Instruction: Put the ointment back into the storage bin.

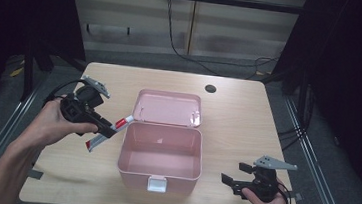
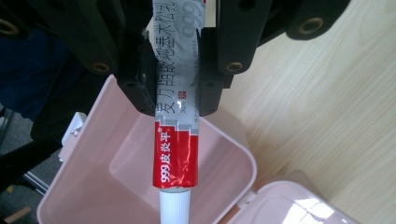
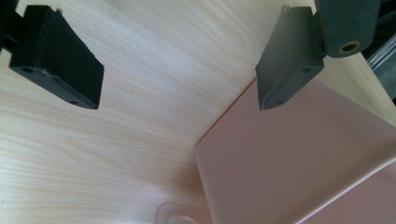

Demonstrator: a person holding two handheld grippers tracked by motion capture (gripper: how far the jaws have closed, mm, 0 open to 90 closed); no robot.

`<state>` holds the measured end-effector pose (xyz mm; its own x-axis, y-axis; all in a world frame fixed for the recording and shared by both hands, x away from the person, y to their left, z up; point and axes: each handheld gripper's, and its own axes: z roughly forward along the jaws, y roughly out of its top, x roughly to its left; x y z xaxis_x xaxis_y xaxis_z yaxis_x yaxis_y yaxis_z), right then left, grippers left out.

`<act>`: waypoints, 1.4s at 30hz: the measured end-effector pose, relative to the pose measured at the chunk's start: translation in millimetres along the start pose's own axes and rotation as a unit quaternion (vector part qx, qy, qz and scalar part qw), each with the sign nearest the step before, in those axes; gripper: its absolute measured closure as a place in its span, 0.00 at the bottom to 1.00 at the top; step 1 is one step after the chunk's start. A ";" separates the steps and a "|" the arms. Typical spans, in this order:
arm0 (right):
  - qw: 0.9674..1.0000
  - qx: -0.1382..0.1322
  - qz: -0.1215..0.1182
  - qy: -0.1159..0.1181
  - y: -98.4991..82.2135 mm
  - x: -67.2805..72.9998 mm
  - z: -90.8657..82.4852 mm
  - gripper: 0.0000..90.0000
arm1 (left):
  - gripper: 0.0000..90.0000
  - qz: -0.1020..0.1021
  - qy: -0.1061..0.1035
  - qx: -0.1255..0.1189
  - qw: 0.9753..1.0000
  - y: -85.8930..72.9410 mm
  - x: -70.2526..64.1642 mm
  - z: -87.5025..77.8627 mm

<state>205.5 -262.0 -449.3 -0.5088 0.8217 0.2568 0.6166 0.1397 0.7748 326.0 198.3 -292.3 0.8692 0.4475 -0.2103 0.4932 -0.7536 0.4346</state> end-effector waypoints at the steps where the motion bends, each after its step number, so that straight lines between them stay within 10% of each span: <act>1: 1.000 -0.001 -0.001 0.000 0.0 0.0 0.1 0.17 | 0.78 0.000 0.000 0.000 1.000 1.5 -1.6 1.2; 29: 1.000 -0.001 0.004 0.001 -0.4 -1.0 -1.3 0.17 | 0.78 0.045 -0.012 0.023 0.999 36.0 -26.9 26.2; 42: 1.000 -0.001 0.004 0.002 -0.4 -1.2 -1.3 0.17 | 0.78 0.087 -0.035 0.062 0.994 50.4 -41.8 41.6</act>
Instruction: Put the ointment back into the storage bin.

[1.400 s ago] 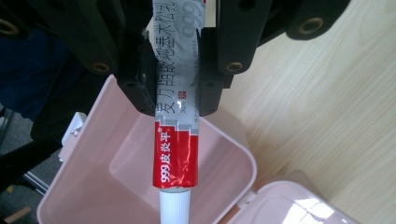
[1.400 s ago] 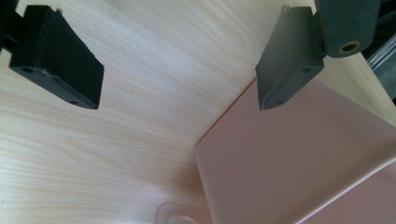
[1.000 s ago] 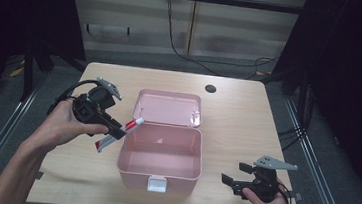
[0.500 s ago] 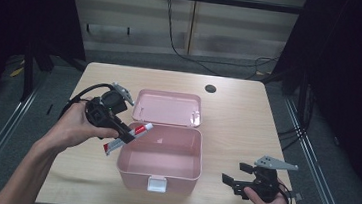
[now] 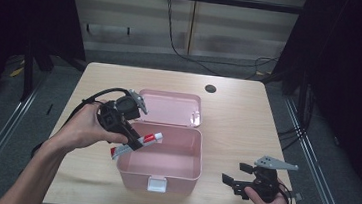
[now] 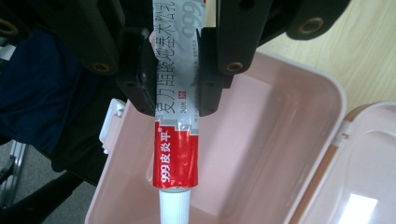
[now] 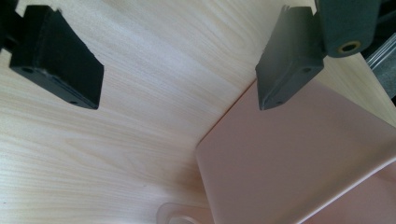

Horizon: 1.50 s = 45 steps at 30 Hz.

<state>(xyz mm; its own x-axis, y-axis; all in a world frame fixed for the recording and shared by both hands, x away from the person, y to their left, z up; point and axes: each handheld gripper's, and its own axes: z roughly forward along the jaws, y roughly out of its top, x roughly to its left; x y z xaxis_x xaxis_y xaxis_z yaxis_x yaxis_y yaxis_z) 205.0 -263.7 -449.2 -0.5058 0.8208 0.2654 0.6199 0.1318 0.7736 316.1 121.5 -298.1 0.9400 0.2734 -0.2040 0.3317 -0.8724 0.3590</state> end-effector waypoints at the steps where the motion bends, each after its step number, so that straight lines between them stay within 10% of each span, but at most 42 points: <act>1: 1.000 0.000 0.000 0.000 0.0 0.0 0.0 0.17 | 0.78 0.001 0.000 0.002 1.000 0.9 0.8 1.3; 45: 1.000 0.004 0.004 0.000 -0.7 -1.5 0.3 0.17 | 0.78 0.040 -0.024 0.068 0.997 49.0 -7.3 80.3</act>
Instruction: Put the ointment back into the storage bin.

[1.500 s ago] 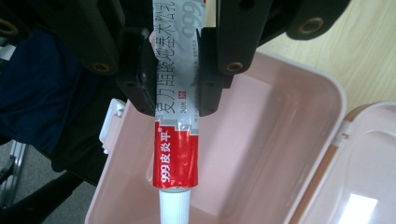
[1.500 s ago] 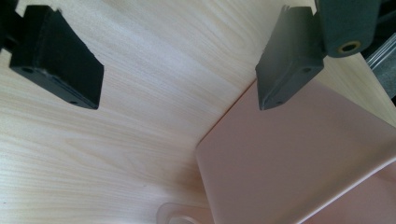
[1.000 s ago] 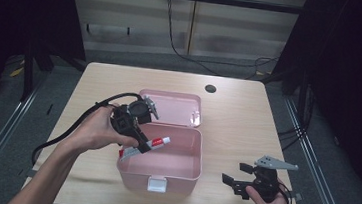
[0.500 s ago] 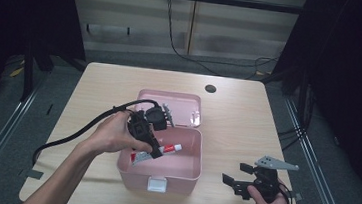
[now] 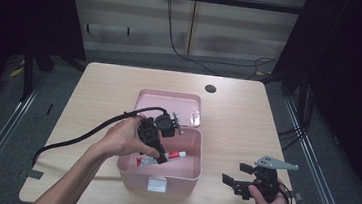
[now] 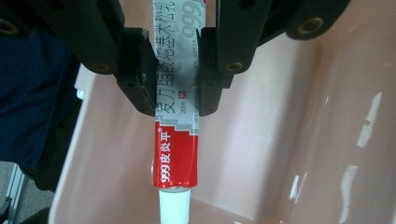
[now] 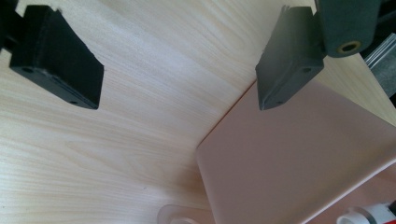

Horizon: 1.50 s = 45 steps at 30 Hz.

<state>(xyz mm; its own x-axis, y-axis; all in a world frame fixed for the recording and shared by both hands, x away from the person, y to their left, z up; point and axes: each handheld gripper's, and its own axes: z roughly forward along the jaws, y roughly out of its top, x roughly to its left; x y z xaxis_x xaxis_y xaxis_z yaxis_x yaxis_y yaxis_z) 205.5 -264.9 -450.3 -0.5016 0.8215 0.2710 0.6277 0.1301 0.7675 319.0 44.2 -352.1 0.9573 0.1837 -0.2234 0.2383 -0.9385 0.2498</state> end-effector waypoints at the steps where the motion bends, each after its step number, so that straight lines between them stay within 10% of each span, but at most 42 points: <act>1: 1.000 0.001 0.002 0.000 -0.1 0.2 -0.1 0.17 | 0.78 0.000 -0.003 -0.002 1.000 0.6 -0.3 1.4; 45: 1.000 0.005 0.004 -0.002 -0.5 -0.7 0.4 0.17 | 0.78 0.045 -0.047 0.048 0.997 12.7 6.6 70.4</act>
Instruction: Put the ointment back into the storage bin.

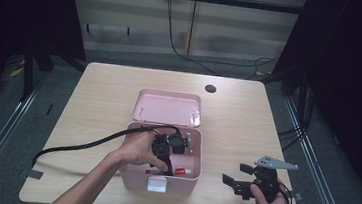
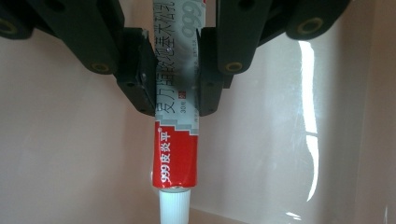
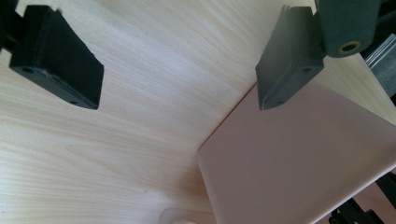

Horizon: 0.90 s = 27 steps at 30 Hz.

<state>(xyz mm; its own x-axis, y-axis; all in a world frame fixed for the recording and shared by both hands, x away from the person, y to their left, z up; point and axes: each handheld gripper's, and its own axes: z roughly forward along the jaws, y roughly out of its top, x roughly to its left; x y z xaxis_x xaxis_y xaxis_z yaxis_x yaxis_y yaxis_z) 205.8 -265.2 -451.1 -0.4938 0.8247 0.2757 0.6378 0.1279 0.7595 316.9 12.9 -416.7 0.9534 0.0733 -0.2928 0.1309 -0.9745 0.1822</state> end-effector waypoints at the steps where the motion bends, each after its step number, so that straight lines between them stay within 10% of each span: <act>1: 1.000 -0.001 -0.001 0.000 0.0 -0.1 0.1 0.17 | 0.78 0.001 -0.001 0.005 1.000 0.4 0.0 1.6; 27: 1.000 0.004 0.002 -0.001 -0.3 -0.8 0.7 0.17 | 0.78 0.005 -0.032 0.011 0.999 2.6 6.0 22.1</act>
<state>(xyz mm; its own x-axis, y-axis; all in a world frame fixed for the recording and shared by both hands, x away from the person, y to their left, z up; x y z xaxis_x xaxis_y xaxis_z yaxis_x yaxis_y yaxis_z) 206.5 -265.6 -452.0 -0.4891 0.8269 0.2774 0.6446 0.1284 0.7537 316.9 6.2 -438.8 0.9353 0.0502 -0.3503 0.1144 -0.9796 0.1652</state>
